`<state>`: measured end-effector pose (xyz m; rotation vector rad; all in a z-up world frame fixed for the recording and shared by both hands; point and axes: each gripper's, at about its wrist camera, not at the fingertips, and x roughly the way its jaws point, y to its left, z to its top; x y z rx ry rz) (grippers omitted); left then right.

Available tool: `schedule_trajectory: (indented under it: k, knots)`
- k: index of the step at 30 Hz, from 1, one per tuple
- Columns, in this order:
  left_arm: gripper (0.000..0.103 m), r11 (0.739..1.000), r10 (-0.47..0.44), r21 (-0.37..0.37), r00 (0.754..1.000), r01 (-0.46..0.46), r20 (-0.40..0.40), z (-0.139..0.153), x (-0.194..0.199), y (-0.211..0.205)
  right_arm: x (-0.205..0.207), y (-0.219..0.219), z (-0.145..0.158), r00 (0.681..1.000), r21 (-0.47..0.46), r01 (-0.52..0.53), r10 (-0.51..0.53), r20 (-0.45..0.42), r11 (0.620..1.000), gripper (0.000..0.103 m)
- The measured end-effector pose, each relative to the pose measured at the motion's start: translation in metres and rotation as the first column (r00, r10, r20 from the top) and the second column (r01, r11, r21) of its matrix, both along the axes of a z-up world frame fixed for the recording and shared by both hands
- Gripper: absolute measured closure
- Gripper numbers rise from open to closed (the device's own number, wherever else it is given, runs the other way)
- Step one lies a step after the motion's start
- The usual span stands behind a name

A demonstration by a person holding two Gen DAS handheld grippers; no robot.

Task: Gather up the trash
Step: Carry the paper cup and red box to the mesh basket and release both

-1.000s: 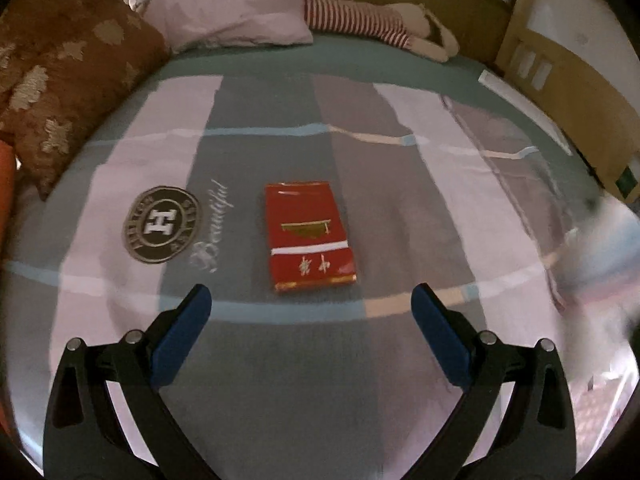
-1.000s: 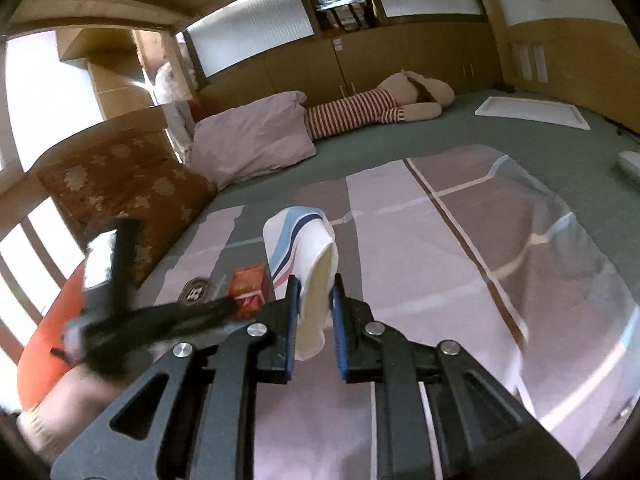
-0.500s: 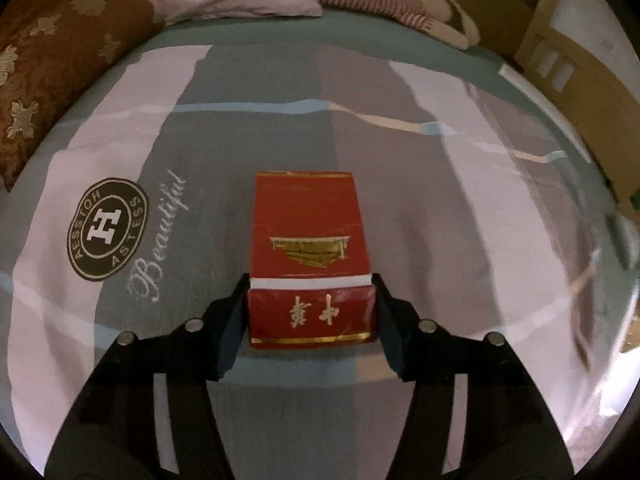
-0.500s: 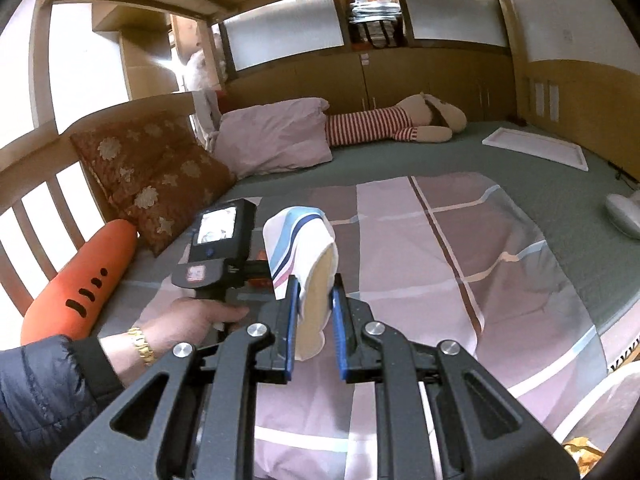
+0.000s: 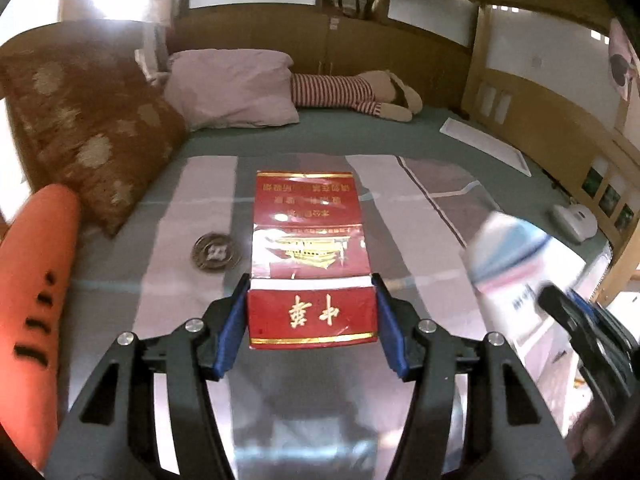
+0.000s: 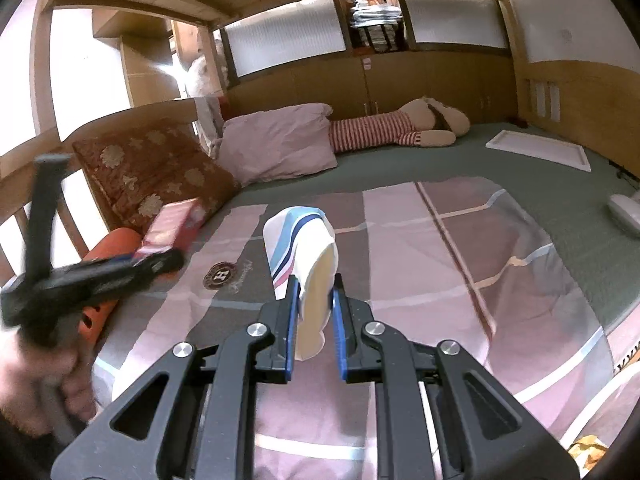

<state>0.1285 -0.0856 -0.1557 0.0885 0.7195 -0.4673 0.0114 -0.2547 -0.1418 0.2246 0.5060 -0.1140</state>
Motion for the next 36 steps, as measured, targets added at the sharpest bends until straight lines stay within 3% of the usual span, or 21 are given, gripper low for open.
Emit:
schedule_trajectory:
  k: [5,15,36]
  knots:
    - [0.045,1.000,0.020,0.015,1.000,-0.020,0.023,0.000,-0.028,0.026,-0.001,0.026,0.001,0.999,-0.024,-0.033,0.033,0.004,0.999,0.086]
    - [0.045,1.000,0.030,-0.002,1.000,-0.030,0.007,0.000,-0.028,0.048,0.001,0.059,0.007,0.998,-0.061,-0.055,0.055,0.009,0.997,0.086]
    - [0.045,1.000,0.018,-0.012,1.000,-0.018,-0.006,-0.003,-0.026,0.051,0.002,0.060,0.007,0.999,-0.068,-0.049,0.049,-0.004,0.997,0.086]
